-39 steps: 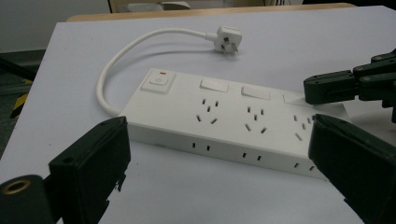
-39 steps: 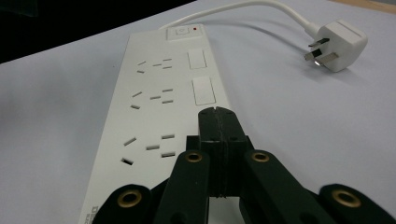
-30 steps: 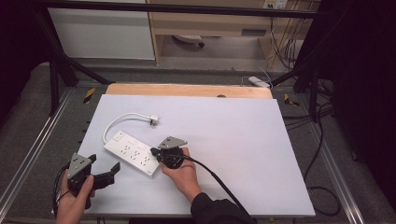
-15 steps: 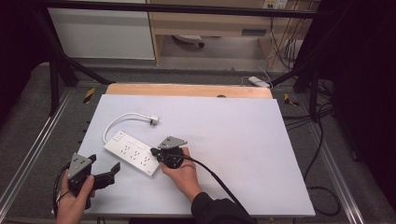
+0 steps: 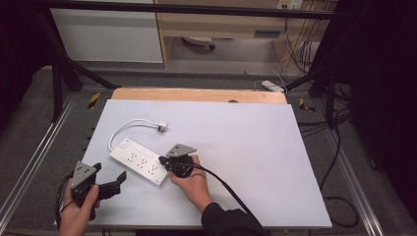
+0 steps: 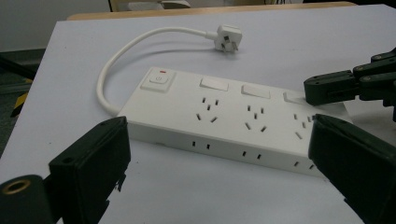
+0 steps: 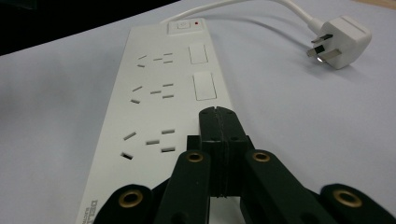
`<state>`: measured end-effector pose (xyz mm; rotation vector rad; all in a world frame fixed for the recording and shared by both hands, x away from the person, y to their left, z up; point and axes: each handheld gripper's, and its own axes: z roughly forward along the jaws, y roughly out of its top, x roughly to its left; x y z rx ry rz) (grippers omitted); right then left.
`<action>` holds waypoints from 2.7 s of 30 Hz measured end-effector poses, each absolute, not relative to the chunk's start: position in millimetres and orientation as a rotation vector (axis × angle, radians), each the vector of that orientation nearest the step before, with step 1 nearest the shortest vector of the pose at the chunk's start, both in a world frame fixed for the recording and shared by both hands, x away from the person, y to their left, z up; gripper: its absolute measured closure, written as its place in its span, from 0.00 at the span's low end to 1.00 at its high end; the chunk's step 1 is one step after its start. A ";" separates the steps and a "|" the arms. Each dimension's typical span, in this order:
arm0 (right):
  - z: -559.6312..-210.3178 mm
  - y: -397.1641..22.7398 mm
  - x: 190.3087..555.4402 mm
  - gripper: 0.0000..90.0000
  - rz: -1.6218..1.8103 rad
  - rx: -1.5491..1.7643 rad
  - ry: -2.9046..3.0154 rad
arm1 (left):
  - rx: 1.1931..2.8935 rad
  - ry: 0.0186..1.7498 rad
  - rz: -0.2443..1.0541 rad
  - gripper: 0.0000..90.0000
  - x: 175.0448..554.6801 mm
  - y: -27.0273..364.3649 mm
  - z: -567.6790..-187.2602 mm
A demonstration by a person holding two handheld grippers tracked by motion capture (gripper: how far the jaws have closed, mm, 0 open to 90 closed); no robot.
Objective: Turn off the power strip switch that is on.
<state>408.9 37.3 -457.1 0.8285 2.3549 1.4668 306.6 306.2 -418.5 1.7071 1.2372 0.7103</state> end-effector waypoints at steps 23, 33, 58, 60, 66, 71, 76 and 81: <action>-438.4 23.1 408.1 1.00 1.447 0.833 2.362 | 1.698 1.235 0.715 0.06 306.5 305.8 -417.8; -428.9 15.6 409.7 1.00 1.464 0.842 2.367 | 1.698 1.233 0.717 0.06 306.6 305.9 -417.5; -404.5 -13.6 418.3 0.94 1.499 0.878 2.326 | 1.711 1.230 0.717 0.06 306.7 304.9 -417.7; -402.1 -16.7 419.0 0.91 1.504 0.888 2.318 | 1.713 1.230 0.721 0.06 307.0 305.0 -417.8; -393.6 -25.6 420.1 0.78 1.515 0.893 2.305 | 1.713 1.229 0.717 0.06 306.7 304.4 -417.9; -385.5 -33.1 422.0 0.54 1.508 0.932 2.292 | 1.716 1.229 0.720 0.06 306.7 304.0 -418.2; -377.6 -41.2 425.8 0.32 1.459 0.961 2.287 | 1.708 1.235 0.718 0.06 306.4 304.5 -418.6; -369.7 -48.6 428.3 0.15 1.436 0.985 2.262 | 1.714 1.233 0.721 0.06 306.3 303.8 -418.4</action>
